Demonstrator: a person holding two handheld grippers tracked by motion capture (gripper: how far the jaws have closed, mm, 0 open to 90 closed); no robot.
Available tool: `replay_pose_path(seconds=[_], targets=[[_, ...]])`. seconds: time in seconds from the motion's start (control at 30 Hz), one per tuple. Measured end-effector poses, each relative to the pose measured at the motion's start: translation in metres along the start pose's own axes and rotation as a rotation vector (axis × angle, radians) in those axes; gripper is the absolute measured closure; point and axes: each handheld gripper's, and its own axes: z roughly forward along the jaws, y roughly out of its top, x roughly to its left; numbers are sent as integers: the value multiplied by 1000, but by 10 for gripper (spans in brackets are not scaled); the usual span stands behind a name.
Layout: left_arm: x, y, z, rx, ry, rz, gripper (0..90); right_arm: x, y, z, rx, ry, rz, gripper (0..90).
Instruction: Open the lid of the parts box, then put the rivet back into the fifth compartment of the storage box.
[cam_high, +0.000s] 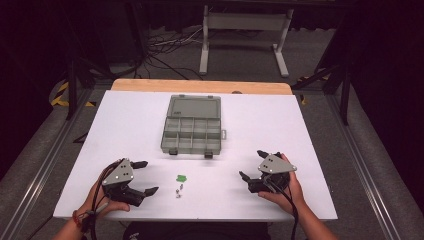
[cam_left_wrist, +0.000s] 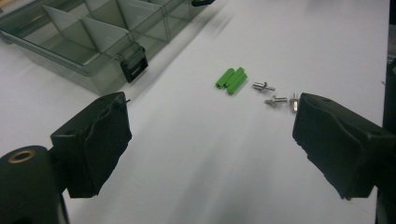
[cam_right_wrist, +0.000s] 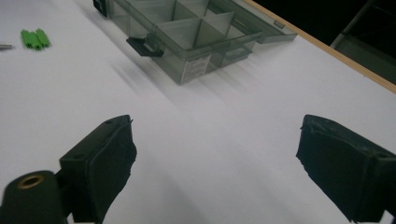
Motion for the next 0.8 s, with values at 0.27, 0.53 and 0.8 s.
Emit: replay_pose_path(seconds=[0.27, 0.53, 0.8], targets=[[-15, 4, 16, 36, -55, 22, 144, 6, -1, 3, 19, 4, -29, 115], [-24, 7, 25, 82, -89, 62, 225, 10, -2, 6, 30, 3, -29, 122], [-26, 12, 39, 116, -119, 63, 259, 15, -3, 8, 50, 9, -49, 123]])
